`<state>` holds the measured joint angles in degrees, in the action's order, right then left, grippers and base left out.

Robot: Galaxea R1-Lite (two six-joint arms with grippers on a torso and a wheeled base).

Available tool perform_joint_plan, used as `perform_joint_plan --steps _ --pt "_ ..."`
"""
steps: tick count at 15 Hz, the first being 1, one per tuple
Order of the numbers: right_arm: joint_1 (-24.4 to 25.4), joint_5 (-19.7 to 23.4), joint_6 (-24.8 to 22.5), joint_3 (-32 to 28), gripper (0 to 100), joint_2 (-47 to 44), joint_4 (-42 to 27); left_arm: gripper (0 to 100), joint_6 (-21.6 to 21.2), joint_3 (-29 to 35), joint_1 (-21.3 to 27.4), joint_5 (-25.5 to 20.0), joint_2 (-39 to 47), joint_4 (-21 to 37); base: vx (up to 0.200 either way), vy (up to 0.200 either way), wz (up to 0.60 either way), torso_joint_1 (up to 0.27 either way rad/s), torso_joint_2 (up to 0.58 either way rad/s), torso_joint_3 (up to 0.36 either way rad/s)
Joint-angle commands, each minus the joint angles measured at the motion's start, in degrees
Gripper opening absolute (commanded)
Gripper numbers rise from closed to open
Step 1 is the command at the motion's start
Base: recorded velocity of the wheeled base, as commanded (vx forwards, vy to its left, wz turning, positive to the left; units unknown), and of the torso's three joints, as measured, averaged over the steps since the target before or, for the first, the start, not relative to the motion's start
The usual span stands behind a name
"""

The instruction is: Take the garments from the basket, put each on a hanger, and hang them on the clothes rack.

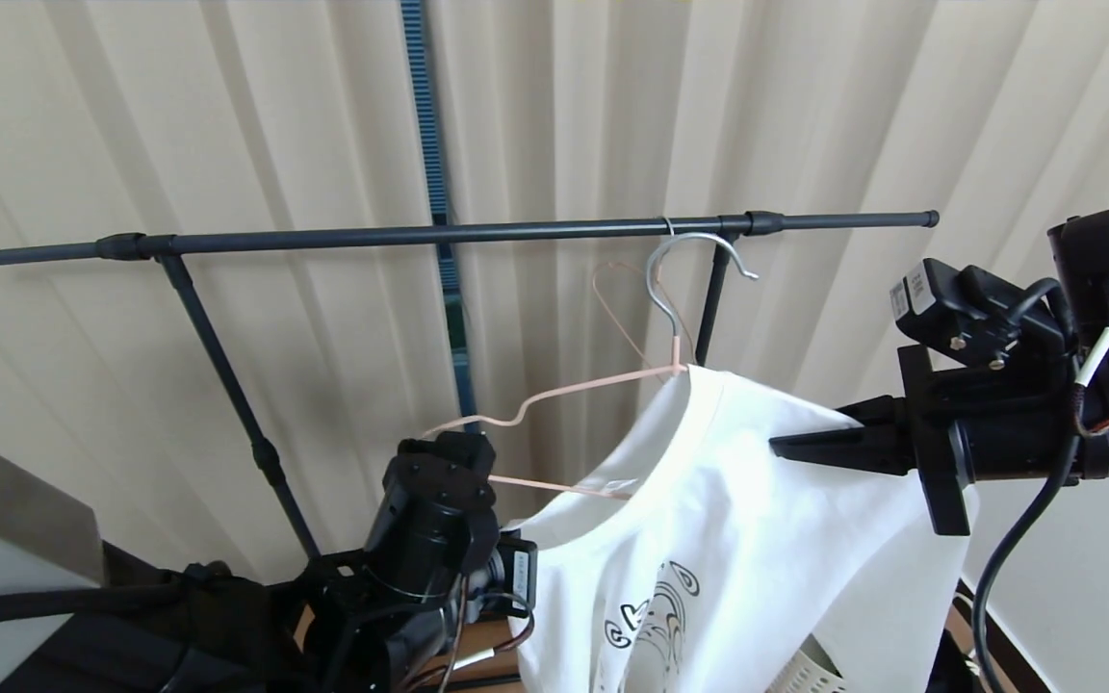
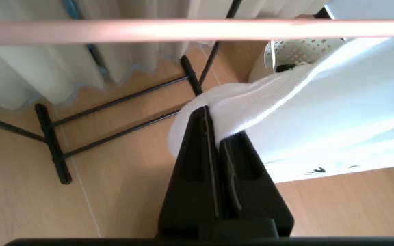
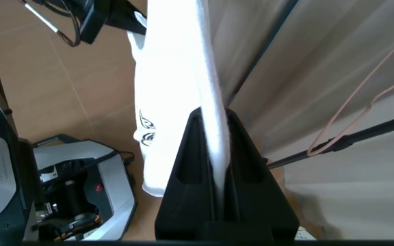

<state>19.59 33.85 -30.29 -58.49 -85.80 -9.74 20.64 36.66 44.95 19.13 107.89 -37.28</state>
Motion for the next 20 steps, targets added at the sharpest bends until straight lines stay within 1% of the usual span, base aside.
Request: perform_joint_plan --steps 1,3,5,8,10,11,13,15,20 --pt "0.0 -0.1 0.0 0.1 0 -0.3 0.0 0 -0.1 -0.8 -2.1 0.0 -3.4 -0.1 0.0 0.0 0.0 0.0 0.0 0.0" --pt "-0.2 -0.5 -0.1 0.1 0 -0.6 0.1 0 -0.6 -0.9 -3.6 0.0 -5.3 -0.1 0.0 0.0 0.0 0.0 0.0 0.0" --pt "-0.9 -0.6 -1.4 0.7 0 -0.8 1.0 0 -1.6 -1.1 -4.6 0.0 -6.5 -0.1 0.0 0.0 0.0 0.0 0.0 0.0" --pt "-1.9 -0.6 -2.1 2.2 0 -1.0 4.6 0 -2.7 -0.6 -7.6 0.0 -7.3 -0.1 0.0 0.0 0.0 0.0 0.0 0.0" --pt "-1.9 -0.6 -2.1 2.2 0 -0.9 4.6 0 -3.1 -0.4 -8.6 0.0 -7.3 -0.2 0.0 0.0 0.0 0.0 0.0 0.0" --pt "-1.9 -0.7 -2.1 2.3 0 -1.0 4.6 0 -4.1 -0.4 -10.2 0.0 -8.1 -0.2 0.0 0.0 0.0 0.0 0.0 0.0" --pt "-2.0 -0.8 -2.3 2.5 0 -0.8 4.7 0 -4.4 -0.4 -11.1 0.0 -8.7 -0.2 0.0 0.0 0.0 0.0 0.0 0.0" --pt "-2.5 -0.9 -3.5 2.7 0 -0.7 4.7 0 -5.7 0.0 -13.0 0.0 -9.3 -0.2 0.0 0.0 0.0 0.0 0.0 0.0" --pt "-2.7 -0.9 -4.3 3.5 0 -0.2 4.7 0 -6.5 1.1 -15.2 0.0 -9.5 -0.2 0.0 0.0 0.0 0.0 0.0 0.0"
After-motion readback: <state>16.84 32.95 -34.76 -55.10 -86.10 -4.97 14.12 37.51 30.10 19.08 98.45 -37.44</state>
